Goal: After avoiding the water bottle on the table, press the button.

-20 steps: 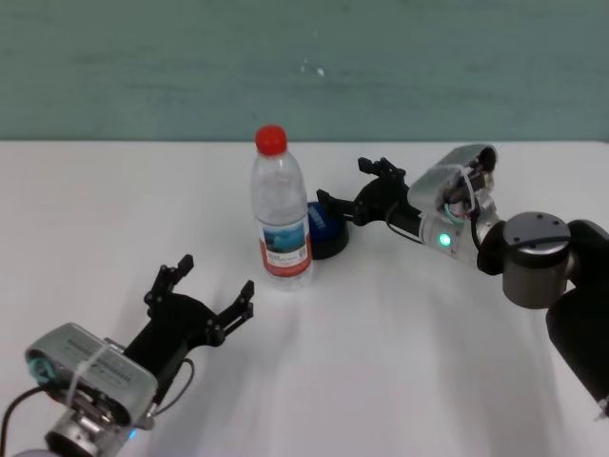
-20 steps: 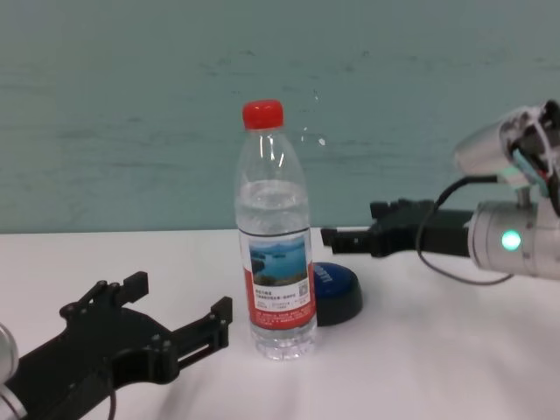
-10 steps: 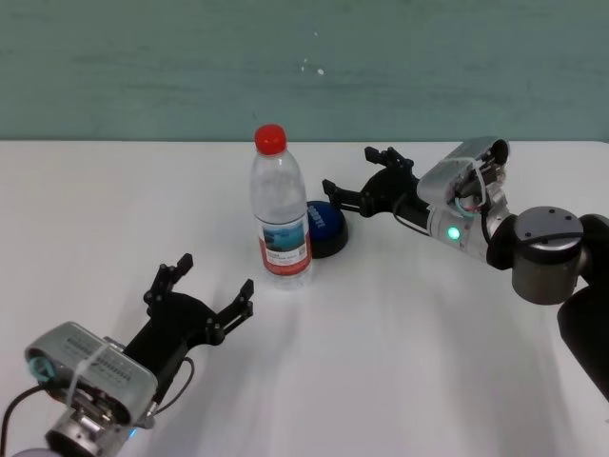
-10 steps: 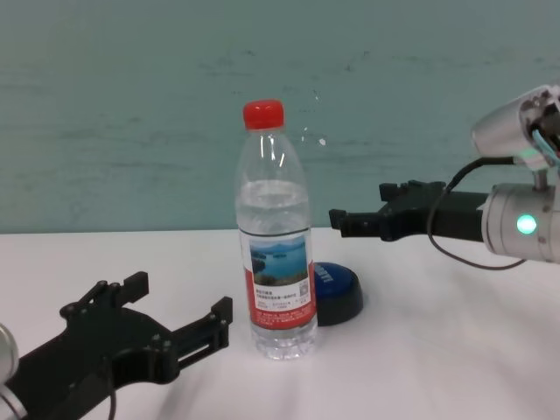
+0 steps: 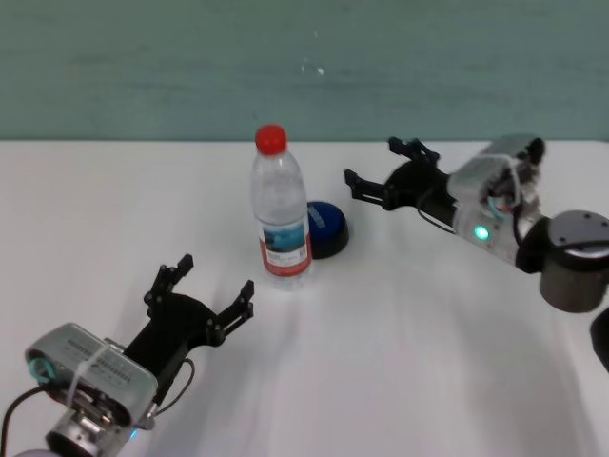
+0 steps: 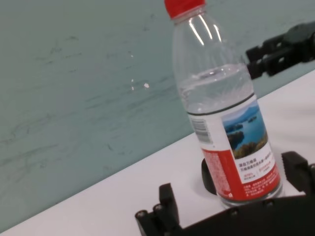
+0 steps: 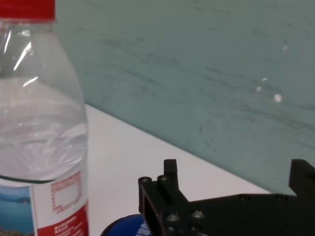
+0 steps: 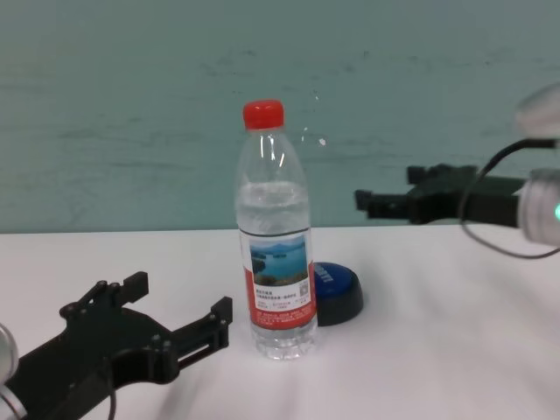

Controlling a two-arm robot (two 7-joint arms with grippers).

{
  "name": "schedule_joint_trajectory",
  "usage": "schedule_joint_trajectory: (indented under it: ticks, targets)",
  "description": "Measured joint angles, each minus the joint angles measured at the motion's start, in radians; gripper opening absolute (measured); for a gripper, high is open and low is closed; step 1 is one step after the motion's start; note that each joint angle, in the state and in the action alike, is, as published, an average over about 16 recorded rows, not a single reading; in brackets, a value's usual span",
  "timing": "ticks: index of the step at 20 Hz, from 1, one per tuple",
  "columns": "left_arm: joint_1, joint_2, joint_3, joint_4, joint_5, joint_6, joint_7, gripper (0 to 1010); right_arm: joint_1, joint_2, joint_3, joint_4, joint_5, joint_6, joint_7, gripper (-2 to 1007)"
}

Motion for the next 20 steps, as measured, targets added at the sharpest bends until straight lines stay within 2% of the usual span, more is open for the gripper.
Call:
schedule_joint_trajectory:
  ticks: [7, 13, 16, 20]
  targets:
    - [0.0, 0.0, 0.0, 0.0, 0.0, 0.0, 0.0, 1000, -0.103, 0.073, 0.044, -0.164, 0.033, 0.019, -0.02, 1004]
    - [0.0, 0.0, 0.0, 0.0, 0.0, 0.0, 0.0, 1000, -0.206, 0.133, 0.09, -0.3, 0.058, 0.025, -0.044, 1004]
    - [0.0, 0.0, 0.0, 0.0, 0.0, 0.0, 0.0, 1000, -0.263, 0.157, 0.117, -0.362, 0.071, 0.021, -0.058, 1004]
    - [0.0, 0.0, 0.0, 0.0, 0.0, 0.0, 0.0, 1000, -0.34, 0.179, 0.154, -0.43, 0.088, 0.008, -0.077, 1004]
